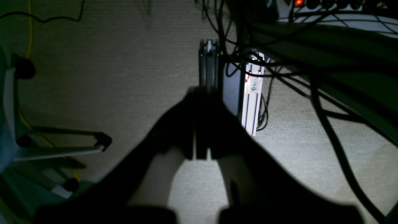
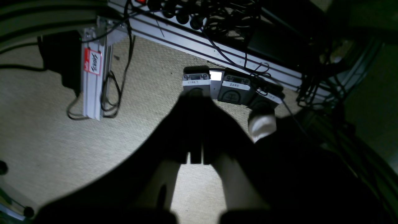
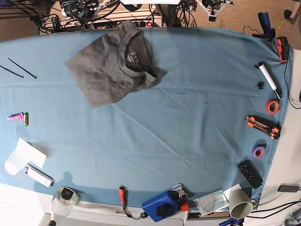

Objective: Fold the T-shirt properly

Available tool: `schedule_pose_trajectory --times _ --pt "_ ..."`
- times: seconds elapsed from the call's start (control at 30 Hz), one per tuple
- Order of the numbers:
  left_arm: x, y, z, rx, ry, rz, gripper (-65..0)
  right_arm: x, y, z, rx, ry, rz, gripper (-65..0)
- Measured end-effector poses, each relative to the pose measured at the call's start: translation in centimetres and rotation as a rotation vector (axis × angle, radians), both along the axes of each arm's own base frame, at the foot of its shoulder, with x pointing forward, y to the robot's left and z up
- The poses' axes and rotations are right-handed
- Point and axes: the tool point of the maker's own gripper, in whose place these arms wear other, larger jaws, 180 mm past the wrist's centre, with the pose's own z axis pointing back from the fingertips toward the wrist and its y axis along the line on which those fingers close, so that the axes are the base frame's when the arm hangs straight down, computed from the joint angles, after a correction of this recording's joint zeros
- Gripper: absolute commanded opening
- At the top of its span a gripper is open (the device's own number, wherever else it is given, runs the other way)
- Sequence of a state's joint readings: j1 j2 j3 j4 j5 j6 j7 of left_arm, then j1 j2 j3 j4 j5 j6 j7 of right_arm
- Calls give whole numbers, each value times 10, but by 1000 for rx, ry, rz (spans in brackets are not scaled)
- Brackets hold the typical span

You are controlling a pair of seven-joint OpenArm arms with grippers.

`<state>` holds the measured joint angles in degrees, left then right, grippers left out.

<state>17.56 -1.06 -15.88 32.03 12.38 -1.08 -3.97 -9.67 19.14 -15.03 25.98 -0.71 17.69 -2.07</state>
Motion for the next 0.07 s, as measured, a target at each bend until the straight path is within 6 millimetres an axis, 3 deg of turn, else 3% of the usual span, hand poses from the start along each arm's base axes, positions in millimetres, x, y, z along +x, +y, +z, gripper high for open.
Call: schedule_pose_trajectory --times 0.07 --pt "0 -1 0 -2 0 1 -650 0 -1 0 -4 0 0 -650"
